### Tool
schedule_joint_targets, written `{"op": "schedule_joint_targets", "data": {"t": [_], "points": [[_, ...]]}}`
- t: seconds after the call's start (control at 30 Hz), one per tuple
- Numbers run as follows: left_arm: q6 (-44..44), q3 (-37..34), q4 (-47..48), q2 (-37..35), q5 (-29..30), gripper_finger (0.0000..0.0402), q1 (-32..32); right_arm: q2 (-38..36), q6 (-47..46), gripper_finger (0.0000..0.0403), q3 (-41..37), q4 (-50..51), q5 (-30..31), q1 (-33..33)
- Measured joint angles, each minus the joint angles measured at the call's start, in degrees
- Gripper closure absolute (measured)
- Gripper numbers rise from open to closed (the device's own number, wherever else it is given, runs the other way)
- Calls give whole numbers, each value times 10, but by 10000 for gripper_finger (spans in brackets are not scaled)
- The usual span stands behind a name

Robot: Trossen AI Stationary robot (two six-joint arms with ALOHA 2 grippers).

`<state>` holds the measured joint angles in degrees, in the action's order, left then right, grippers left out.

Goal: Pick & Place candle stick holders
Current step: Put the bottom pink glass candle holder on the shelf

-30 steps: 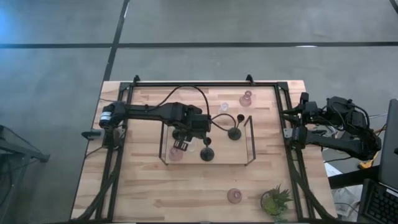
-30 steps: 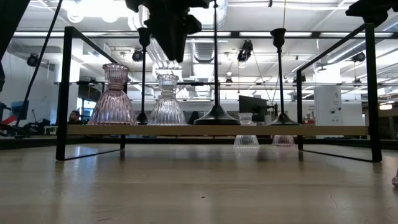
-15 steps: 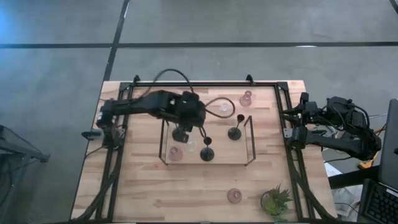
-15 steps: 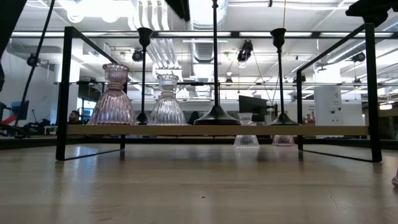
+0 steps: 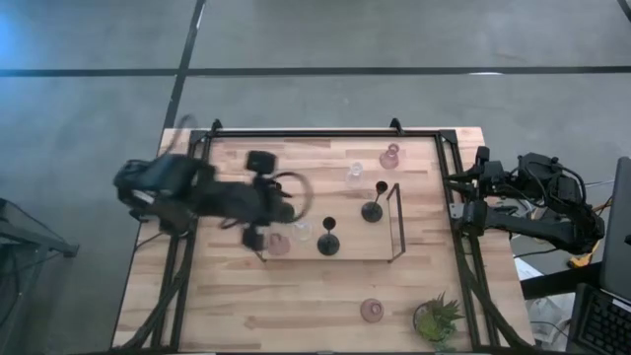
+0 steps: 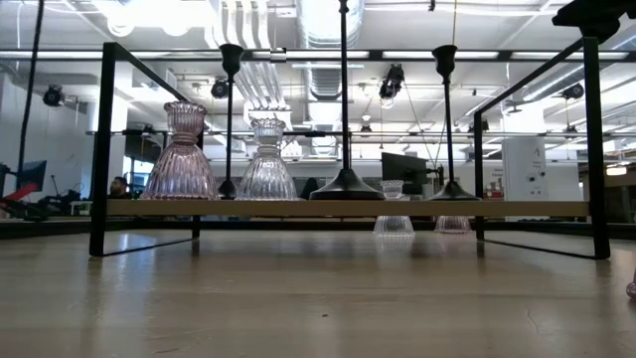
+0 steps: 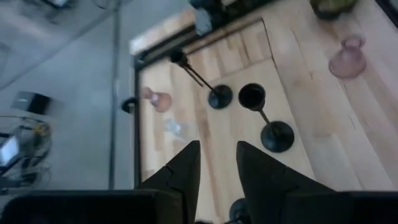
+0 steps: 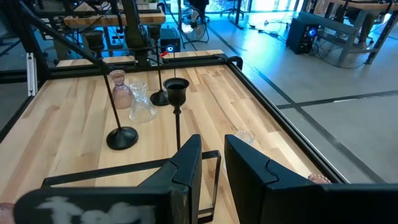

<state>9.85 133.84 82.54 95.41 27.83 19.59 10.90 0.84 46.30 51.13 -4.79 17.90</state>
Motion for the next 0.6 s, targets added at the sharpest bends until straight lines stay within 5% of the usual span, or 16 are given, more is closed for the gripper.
{"op": "schedule_joint_targets", "data": {"t": [0.27, 0.6], "points": [[-53, -63, -26, -124, 44, 314, 77, 0, 0, 339, 0, 0, 0, 0], [-56, -331, -205, -348, 81, 314, 71, 0, 8, 339, 0, -4, 1, 0]]}}
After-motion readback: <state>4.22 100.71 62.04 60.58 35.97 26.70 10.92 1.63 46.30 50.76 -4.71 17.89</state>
